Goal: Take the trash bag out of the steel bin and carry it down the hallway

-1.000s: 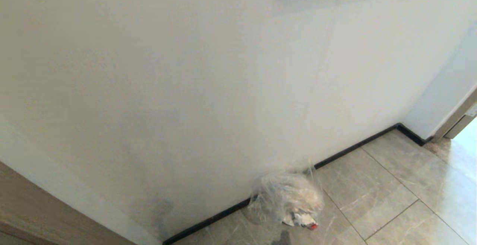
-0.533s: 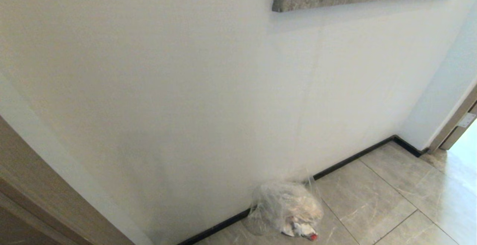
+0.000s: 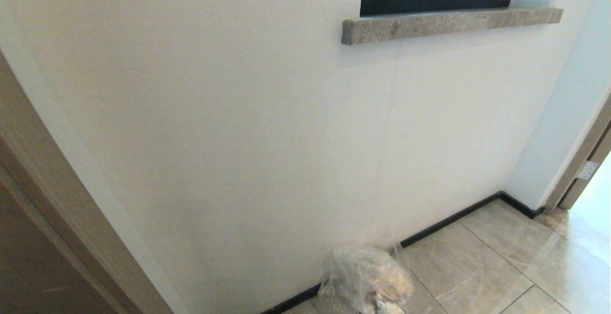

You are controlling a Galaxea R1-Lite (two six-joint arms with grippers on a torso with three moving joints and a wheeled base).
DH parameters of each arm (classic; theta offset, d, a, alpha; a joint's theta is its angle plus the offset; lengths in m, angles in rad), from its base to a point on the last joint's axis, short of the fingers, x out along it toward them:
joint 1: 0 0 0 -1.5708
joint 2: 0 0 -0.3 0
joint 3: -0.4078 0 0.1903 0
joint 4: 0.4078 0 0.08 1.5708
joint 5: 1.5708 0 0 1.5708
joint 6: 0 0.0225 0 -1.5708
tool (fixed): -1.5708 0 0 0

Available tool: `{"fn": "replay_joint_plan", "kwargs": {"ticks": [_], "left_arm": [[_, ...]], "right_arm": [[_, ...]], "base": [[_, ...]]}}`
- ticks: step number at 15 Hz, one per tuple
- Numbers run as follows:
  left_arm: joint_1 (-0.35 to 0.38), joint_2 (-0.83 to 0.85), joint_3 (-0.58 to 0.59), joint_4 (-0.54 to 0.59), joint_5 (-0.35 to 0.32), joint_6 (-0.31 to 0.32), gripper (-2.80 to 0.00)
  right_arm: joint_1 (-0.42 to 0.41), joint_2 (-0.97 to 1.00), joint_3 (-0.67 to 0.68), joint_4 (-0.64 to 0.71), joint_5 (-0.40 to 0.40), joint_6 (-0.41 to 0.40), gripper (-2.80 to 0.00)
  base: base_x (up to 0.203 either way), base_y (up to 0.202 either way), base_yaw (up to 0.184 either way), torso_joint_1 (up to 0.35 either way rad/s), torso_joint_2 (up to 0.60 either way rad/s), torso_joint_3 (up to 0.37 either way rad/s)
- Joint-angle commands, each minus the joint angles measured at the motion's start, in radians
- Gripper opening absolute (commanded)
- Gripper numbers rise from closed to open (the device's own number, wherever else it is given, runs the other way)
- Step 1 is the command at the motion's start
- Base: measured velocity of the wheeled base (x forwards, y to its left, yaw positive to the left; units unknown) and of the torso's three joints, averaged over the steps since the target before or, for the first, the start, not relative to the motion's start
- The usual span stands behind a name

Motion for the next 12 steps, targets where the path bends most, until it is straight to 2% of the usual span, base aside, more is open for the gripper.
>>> {"fn": "replay_joint_plan", "kwargs": {"ticks": [1, 12], "left_arm": [[0.000, 0.000, 0.000, 0.000, 0.000, 0.000, -2.80], [0.000, 0.000, 0.000, 0.000, 0.000, 0.005, -2.80]], "right_arm": [[0.000, 0.002, 0.002, 0.000, 0.000, 0.000, -2.80], [0.000, 0.002, 0.002, -0.001, 0.000, 0.000, -2.80]], "base": [[0.000, 0.000, 0.000, 0.007, -0.01, 0.124], [0.000, 0.000, 0.000, 0.000, 0.00, 0.010]]}}
